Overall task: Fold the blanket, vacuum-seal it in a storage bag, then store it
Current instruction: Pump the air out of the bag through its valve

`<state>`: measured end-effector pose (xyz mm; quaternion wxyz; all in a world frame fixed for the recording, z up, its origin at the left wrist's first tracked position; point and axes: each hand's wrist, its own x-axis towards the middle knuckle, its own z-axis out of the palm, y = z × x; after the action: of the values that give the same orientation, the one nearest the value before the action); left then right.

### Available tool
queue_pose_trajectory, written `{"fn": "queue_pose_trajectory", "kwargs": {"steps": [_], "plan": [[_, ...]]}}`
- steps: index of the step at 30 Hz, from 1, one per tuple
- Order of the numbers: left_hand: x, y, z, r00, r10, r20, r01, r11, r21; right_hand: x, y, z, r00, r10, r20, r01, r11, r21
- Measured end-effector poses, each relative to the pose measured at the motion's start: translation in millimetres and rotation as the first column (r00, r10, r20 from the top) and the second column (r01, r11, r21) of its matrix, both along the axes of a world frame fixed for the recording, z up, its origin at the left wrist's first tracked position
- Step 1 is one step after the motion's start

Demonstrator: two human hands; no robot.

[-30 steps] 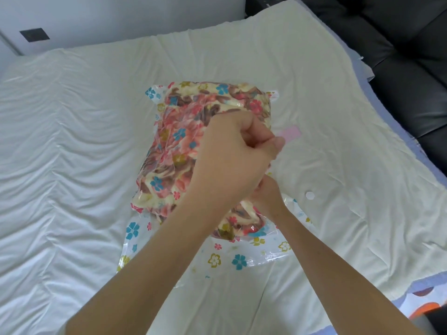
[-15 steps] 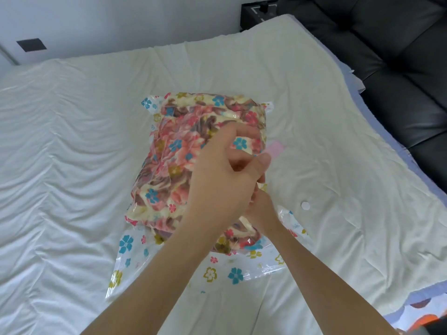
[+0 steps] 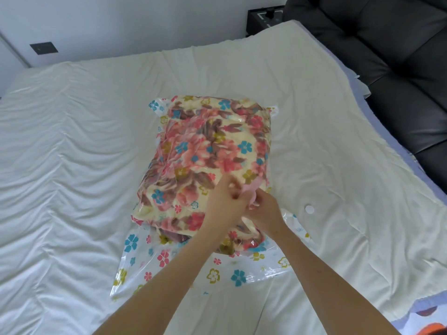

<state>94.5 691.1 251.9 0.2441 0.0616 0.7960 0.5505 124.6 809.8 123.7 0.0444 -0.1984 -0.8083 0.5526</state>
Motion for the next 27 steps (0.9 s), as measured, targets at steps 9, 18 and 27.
{"fn": "queue_pose_trajectory", "kwargs": {"steps": [9,18,27], "plan": [[9.8,3.4,46.4,0.976,-0.001,-0.217,0.053,0.971,0.233,0.0,-4.1,17.8,0.999,0.038,-0.019,-0.040,0.989,-0.142],[-2.5,10.6,25.8,0.987,0.010,-0.162,0.016,0.987,0.162,-3.3,3.0,16.8,0.999,0.047,-0.004,-0.047,0.999,0.001],[-4.0,6.5,-13.7,0.995,0.090,0.048,-0.089,0.996,-0.021,-1.3,1.3,10.8,1.000,0.017,0.006,-0.017,1.000,0.000]]}}
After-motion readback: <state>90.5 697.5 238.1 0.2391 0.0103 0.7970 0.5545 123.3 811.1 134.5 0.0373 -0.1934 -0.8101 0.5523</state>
